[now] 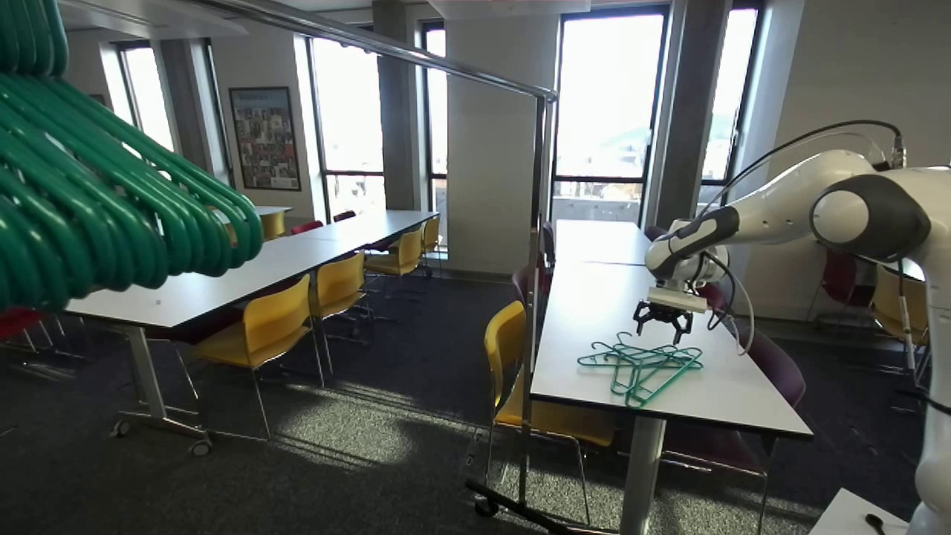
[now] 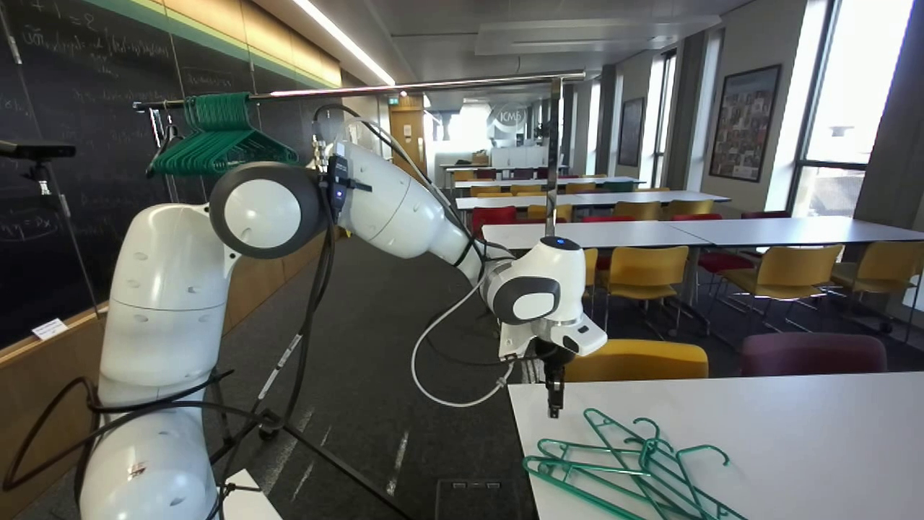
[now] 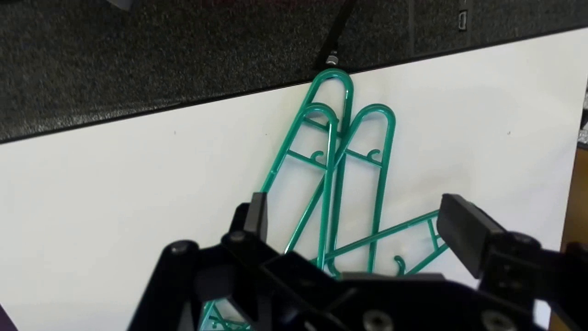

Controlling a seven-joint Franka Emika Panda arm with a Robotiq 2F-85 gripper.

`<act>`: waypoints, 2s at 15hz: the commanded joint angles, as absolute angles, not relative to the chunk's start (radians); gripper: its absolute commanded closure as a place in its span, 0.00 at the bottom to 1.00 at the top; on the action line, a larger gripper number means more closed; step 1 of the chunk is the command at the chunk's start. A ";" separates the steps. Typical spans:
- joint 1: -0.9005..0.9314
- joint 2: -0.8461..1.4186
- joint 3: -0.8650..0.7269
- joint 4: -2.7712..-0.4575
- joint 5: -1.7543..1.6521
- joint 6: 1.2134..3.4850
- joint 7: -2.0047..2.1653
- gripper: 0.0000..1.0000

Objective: Lift the hanger on top and put it on the rail

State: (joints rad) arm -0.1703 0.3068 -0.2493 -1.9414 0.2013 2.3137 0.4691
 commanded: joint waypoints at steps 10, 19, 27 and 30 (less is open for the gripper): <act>-0.177 0.356 -0.253 -1.901 0.228 2.312 0.661 0.00; -0.182 0.499 -0.286 -1.825 0.205 2.297 0.756 0.00; -0.225 0.736 -0.305 -1.614 0.230 2.311 0.907 0.00; -0.234 0.809 -0.312 -1.536 0.223 2.321 0.959 0.00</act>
State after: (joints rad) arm -0.2154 0.7390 -0.3093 -1.6345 0.2247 2.3183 0.9075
